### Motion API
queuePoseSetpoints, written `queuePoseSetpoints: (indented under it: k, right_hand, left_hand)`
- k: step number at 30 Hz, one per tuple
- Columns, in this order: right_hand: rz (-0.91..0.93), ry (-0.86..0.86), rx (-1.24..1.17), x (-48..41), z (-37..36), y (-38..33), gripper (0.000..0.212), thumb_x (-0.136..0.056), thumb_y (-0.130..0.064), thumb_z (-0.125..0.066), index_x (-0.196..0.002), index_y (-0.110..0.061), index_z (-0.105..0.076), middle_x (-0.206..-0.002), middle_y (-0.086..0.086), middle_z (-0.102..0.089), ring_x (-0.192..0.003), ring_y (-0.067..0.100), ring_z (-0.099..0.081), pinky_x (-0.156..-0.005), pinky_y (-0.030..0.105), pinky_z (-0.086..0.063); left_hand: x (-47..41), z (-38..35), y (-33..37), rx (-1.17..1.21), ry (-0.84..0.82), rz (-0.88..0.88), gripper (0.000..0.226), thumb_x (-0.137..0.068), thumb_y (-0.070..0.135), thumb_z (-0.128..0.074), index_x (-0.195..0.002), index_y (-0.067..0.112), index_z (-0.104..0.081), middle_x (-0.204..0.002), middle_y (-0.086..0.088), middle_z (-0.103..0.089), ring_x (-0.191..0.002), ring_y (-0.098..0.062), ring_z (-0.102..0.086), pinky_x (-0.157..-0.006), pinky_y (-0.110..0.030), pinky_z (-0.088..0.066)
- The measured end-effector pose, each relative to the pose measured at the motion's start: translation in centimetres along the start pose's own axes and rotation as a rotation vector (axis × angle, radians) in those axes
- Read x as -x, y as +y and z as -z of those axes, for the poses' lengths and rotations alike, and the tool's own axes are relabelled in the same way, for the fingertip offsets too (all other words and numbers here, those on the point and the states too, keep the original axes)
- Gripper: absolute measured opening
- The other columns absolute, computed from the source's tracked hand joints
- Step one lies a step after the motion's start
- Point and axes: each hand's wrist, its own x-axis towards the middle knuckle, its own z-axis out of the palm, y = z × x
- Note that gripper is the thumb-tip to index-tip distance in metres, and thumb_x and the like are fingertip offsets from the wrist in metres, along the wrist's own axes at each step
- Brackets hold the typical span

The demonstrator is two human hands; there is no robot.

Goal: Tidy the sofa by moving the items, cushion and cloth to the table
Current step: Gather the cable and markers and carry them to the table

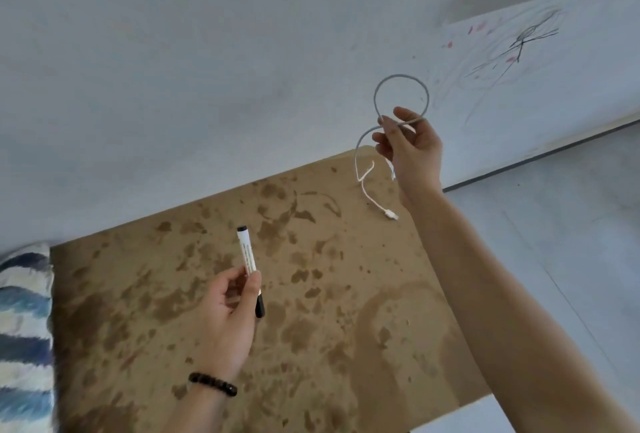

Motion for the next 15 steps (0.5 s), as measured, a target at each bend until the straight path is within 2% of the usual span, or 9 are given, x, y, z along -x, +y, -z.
queuePoseSetpoints:
  k: [2,3,6,8,10,13,15]
  right_hand:
    - [-0.153,0.043,0.091,-4.5,-0.1,4.4,0.026,-0.092,-0.015,-0.071,-0.117,-0.012,-0.063,-0.093,0.005,-0.071,-0.073,0.012,-0.07,-0.074,0.025,-0.059]
    - [-0.191,0.054,0.206,-6.5,0.2,6.8,0.023,-0.092,-0.02,-0.07,-0.115,-0.017,-0.064,-0.094,0.002,-0.072,-0.074,0.011,-0.071,-0.077,0.028,-0.06]
    - [-0.237,-0.005,0.664,-10.1,1.9,13.0,0.017,-0.093,-0.025,-0.061,-0.11,-0.024,-0.065,-0.105,-0.002,-0.073,-0.095,0.016,-0.068,-0.09,0.034,-0.053]
    - [-0.279,-0.068,0.859,-11.0,3.3,16.2,0.021,-0.095,-0.027,-0.059,-0.113,-0.019,-0.066,-0.108,0.002,-0.071,-0.106,0.023,-0.064,-0.087,0.032,-0.047]
    - [-0.289,-0.1,0.943,-11.0,4.4,18.0,0.023,-0.097,-0.033,-0.058,-0.11,-0.015,-0.067,-0.102,0.004,-0.07,-0.105,0.026,-0.064,-0.08,0.03,-0.043]
    - [-0.232,-0.114,0.966,-10.8,5.2,19.4,0.022,-0.099,-0.032,-0.059,-0.105,-0.011,-0.064,-0.089,-0.001,-0.064,-0.096,0.024,-0.064,-0.076,0.028,-0.04]
    - [-0.202,-0.163,1.013,-11.0,5.4,19.4,0.021,-0.098,-0.029,-0.061,-0.108,-0.011,-0.062,-0.091,-0.001,-0.064,-0.097,0.024,-0.064,-0.076,0.028,-0.04]
  left_hand:
    - [-1.8,-1.9,-0.6,-0.036,-0.013,0.048,0.014,-0.088,0.034,-0.066,-0.097,0.025,-0.066,-0.086,0.001,-0.068,-0.078,-0.017,-0.065,-0.061,-0.012,-0.05]
    - [-2.6,-2.9,-0.9,-0.06,-0.024,0.068,0.01,-0.089,0.031,-0.066,-0.097,0.025,-0.066,-0.087,0.002,-0.068,-0.078,-0.016,-0.064,-0.061,-0.009,-0.048]
    - [-4.8,-6.1,-1.4,-0.111,-0.065,0.095,0.009,-0.091,0.028,-0.066,-0.098,0.022,-0.066,-0.087,0.0,-0.068,-0.073,-0.006,-0.062,-0.06,-0.008,-0.047]
    - [-6.7,-8.3,-1.7,-0.162,-0.112,0.113,0.009,-0.092,0.029,-0.065,-0.098,0.022,-0.066,-0.086,0.003,-0.068,-0.072,-0.003,-0.062,-0.06,-0.009,-0.048]
    - [-9.2,-10.7,-2.4,-0.196,-0.147,0.137,0.011,-0.092,0.029,-0.064,-0.098,0.019,-0.066,-0.087,0.002,-0.068,-0.071,-0.006,-0.061,-0.058,-0.009,-0.047]
    - [-13.6,-14.6,-3.1,-0.276,-0.168,0.148,0.014,-0.092,0.031,-0.063,-0.095,0.018,-0.067,-0.083,0.007,-0.067,-0.072,-0.006,-0.061,-0.059,-0.012,-0.043]
    - [-16.5,-17.2,-3.4,-0.338,-0.191,0.158,0.019,-0.092,0.032,-0.062,-0.094,0.015,-0.069,-0.08,0.009,-0.065,-0.07,-0.006,-0.059,-0.058,-0.017,-0.04]
